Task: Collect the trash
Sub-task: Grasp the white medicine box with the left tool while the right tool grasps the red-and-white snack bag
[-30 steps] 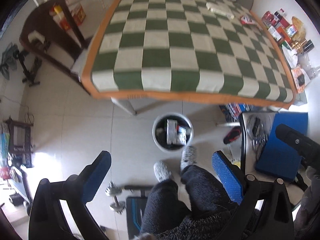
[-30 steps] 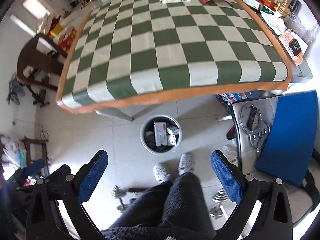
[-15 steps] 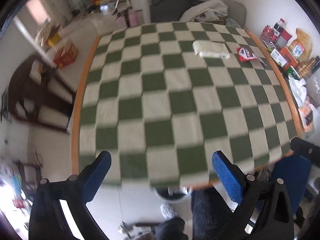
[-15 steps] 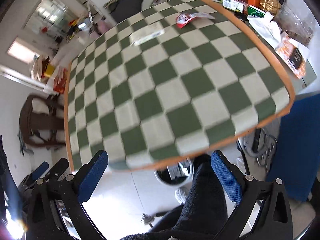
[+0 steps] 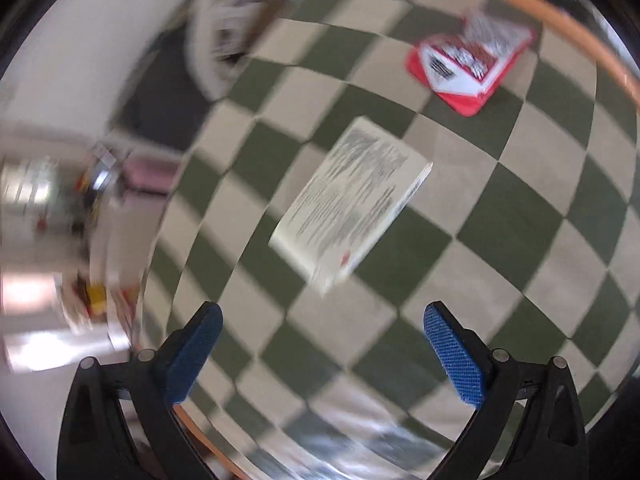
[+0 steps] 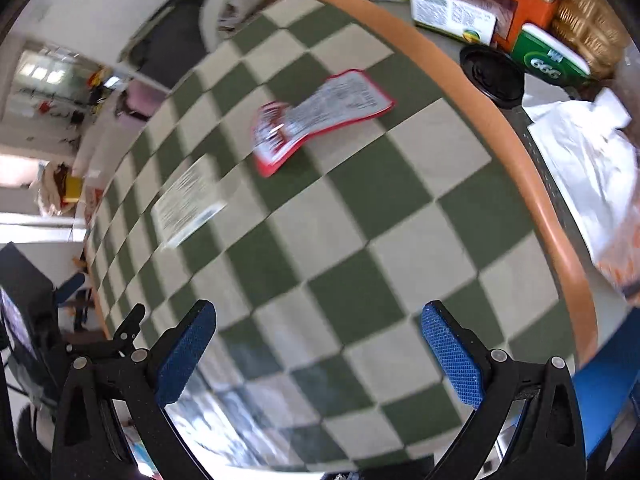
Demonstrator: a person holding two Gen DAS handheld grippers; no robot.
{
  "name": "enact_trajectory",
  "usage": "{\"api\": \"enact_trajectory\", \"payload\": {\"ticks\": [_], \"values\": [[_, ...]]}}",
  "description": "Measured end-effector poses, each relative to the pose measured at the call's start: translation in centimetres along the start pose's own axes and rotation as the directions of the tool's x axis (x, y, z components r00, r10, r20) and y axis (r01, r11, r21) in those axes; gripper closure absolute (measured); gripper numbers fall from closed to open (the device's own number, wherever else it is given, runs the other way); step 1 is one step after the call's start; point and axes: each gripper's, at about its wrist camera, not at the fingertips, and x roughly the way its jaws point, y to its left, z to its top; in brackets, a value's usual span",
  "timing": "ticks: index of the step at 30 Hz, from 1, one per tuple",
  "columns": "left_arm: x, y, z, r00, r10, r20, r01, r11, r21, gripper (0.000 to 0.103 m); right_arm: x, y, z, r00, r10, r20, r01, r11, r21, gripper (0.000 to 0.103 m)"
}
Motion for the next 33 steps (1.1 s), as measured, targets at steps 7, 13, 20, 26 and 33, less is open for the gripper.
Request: {"api": "enact_trajectory", "payload": {"ticks": [7, 13, 20, 26, 33], "values": [[6.5, -1.6, 5.1, 0.993, -0.017, -0.115, 0.047, 0.963, 0.264, 0.000, 4.3, -2.9, 5.2, 0.997, 0.037, -0.066, -0.030, 0.995, 0.094, 0.000], [6.4, 0.3, 6.6, 0.976, -0.176, -0.127, 0.196, 0.966, 0.167, 0.018, 6.8, -3.7, 7.6, 0.987, 0.154, -0.049, -0.142, 0.970, 0.197, 0.000], [5.6, 1.8, 6.3, 0.968, -0.213, -0.136, 0.203, 0.975, -0.085, 0.021, 11.0, -3.9, 9.7, 0.952, 0.294, 0.089, -0.305, 0.878, 0.370, 0.000], [5.5, 5.3, 3.6, 0.920, -0.369, -0.131, 0.228, 0.777, -0.587, 0.021, 11.2, -1.1, 11.5, 0.936, 0.295, 0.193, -0.347, 0.868, 0.355, 0.027], [4.6, 5.5, 1.6, 0.895, -0.438, -0.089, 0.253, 0.660, -0.707, 0.019, 11.0, 1.1, 11.9, 0.948, 0.225, 0.226, -0.283, 0.922, 0.265, 0.080]]}}
